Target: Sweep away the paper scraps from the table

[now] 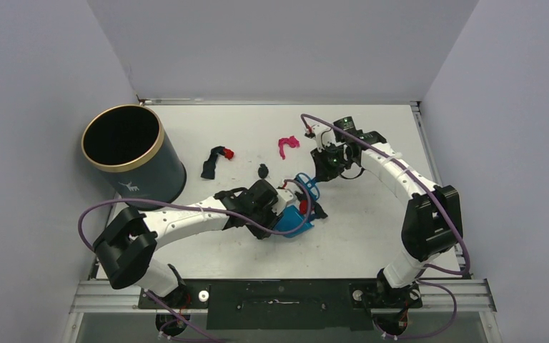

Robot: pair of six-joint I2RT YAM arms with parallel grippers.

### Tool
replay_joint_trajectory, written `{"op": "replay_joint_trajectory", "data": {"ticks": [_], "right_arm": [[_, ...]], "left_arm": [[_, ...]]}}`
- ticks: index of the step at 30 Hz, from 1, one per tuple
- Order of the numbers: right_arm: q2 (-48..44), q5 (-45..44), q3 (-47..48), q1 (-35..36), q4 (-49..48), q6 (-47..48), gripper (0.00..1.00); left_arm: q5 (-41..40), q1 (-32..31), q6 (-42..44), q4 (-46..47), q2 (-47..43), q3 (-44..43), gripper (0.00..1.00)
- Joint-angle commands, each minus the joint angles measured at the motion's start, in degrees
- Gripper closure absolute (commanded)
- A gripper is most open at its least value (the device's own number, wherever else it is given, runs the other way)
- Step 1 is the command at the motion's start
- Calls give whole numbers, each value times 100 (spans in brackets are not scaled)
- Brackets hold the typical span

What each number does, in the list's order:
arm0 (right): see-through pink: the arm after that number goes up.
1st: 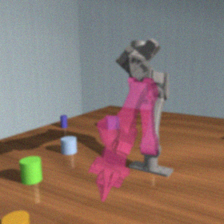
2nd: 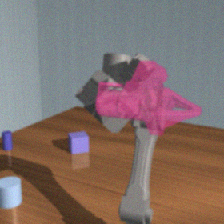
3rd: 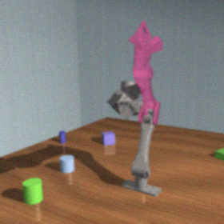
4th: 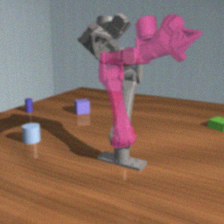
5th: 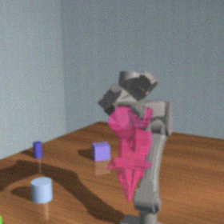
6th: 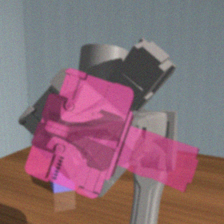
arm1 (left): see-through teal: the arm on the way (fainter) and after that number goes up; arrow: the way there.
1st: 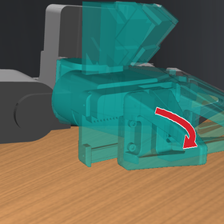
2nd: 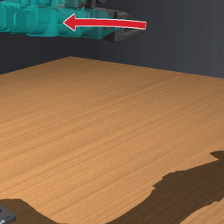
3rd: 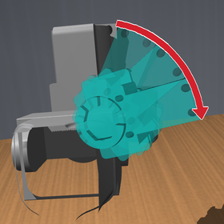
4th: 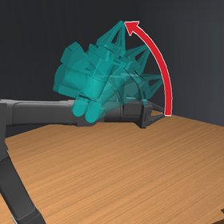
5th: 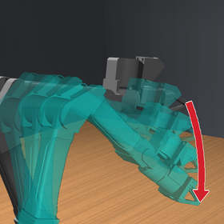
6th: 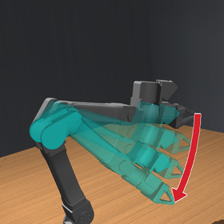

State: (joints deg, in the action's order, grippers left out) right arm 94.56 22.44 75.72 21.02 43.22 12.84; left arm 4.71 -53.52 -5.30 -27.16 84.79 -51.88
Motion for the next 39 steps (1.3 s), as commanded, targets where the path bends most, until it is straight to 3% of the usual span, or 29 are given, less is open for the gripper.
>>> {"op": "replay_joint_trajectory", "data": {"ticks": [1,7,12,16,21,25,29,39], "right_arm": [[62,2076,1,43,489,-356,95],[29,3251,43,-386,637,-586,95],[223,3026,979,-789,1505,-12,95],[33,1513,1402,-895,1375,0,95],[-591,-1028,763,-910,-63,312,95],[-557,-2388,440,-980,-1184,931,95],[7,-2814,659,-1159,-1662,1218,95],[1365,-2787,1702,-1173,-1781,1440,95]], "left_arm": [[26,-89,47,-62,51,-279,100],[56,-110,38,-14,17,-270,100],[70,-123,46,37,-69,-231,100],[39,-146,59,113,-223,-181,100],[92,-148,88,151,-357,-128,100],[126,-158,91,93,-341,-130,100],[109,-190,110,50,-315,-138,100],[31,-236,117,-22,-270,-133,100]]}}
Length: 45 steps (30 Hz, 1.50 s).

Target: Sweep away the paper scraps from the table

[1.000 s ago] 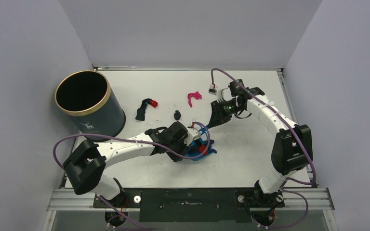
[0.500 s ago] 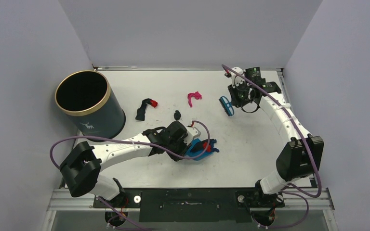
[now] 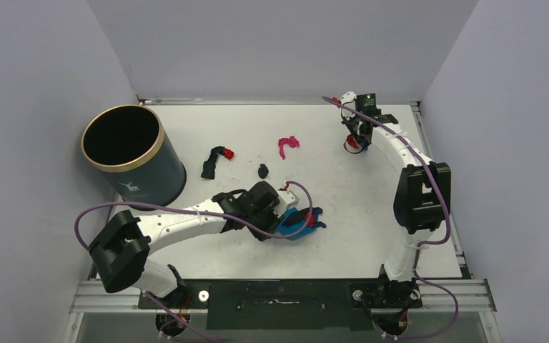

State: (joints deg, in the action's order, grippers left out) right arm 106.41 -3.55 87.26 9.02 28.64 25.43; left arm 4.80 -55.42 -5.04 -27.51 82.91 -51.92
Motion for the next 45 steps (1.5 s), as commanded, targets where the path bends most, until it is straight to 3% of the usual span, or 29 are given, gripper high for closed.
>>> {"op": "replay_joint_trajectory", "data": {"ticks": [1,8,16,21,30,36,41,45], "right_arm": [[283,-151,627,30,-275,194,95],[526,641,837,176,772,284,95],[-653,1395,-390,1092,1831,403,95],[-1172,2424,-784,1458,2436,-52,95],[-1308,4188,-726,1515,3580,-83,95],[-1342,4842,-504,1501,4091,198,95],[-1453,4833,-313,1323,3795,-159,95],[-1680,4197,-240,1253,3147,-720,95]], "left_arm": [[22,-46,86,13,-82,-133,100],[-29,-49,78,-5,-107,-143,100],[-82,-55,64,-49,10,-189,100],[-80,-53,47,-54,84,-214,100],[-259,-83,29,-54,156,-217,100],[-286,-89,50,-32,131,-205,100],[-295,-107,62,20,28,-174,100],[-158,-118,99,187,-170,-55,100]]}}
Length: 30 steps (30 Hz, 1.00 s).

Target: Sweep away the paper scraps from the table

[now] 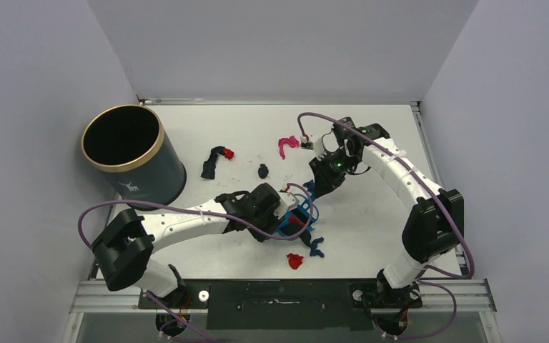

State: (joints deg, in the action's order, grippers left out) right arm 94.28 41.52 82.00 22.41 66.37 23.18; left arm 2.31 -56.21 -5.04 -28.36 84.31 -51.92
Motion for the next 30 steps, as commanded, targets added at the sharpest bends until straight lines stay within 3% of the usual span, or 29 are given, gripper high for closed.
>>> {"op": "replay_joint_trajectory", "data": {"ticks": [1,7,13,23,27,30], "right_arm": [[-524,-533,309,-89,-734,-573,95],[-991,-1081,376,-212,-618,-414,95],[-1626,-622,547,-961,-550,-154,95],[-1843,295,-140,-946,653,1338,95],[-1640,705,-526,-202,1013,1612,95],[-1539,694,-835,440,673,1318,95]], "left_arm": [[68,-38,106,285,-370,-41,100],[-187,-95,16,550,-1025,173,100],[-417,-160,-314,440,-1452,103,100],[-1413,-728,-1811,-2007,-2064,-727,100],[-1454,-1212,-2407,-2957,-2213,-1017,100],[-1370,-1712,-2936,-3480,-2397,-1059,100]]}}
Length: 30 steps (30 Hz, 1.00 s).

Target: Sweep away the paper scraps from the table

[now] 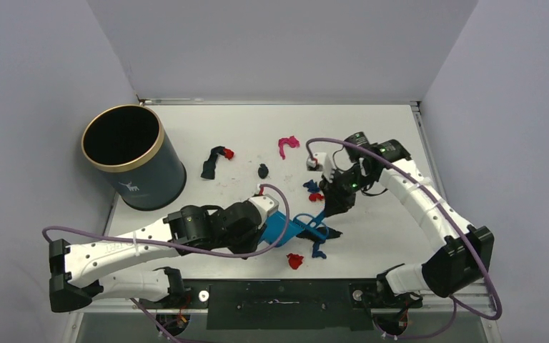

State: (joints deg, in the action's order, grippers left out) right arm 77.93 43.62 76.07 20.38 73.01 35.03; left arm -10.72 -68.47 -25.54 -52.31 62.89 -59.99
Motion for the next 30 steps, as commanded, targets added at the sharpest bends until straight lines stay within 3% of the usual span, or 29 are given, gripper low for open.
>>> {"op": "replay_joint_trajectory", "data": {"ticks": [1,8,13,19,30], "right_arm": [[153,534,-276,784,-24,119,95],[974,444,-423,1689,-251,-47,95],[1346,-410,-632,2009,-742,-449,95],[1328,-1228,-329,1080,-853,-345,95],[1075,-850,1103,-163,116,231,95]], "left_arm": [[-36,-619,-1070,-1160,-290,-243,100],[-201,-1545,-2153,-1988,-689,-258,100],[-207,-1916,-2460,-2102,-777,-90,100],[-595,-2144,-2408,-2047,-404,-247,100],[-1302,-2115,-1305,-725,858,-464,100]]}}
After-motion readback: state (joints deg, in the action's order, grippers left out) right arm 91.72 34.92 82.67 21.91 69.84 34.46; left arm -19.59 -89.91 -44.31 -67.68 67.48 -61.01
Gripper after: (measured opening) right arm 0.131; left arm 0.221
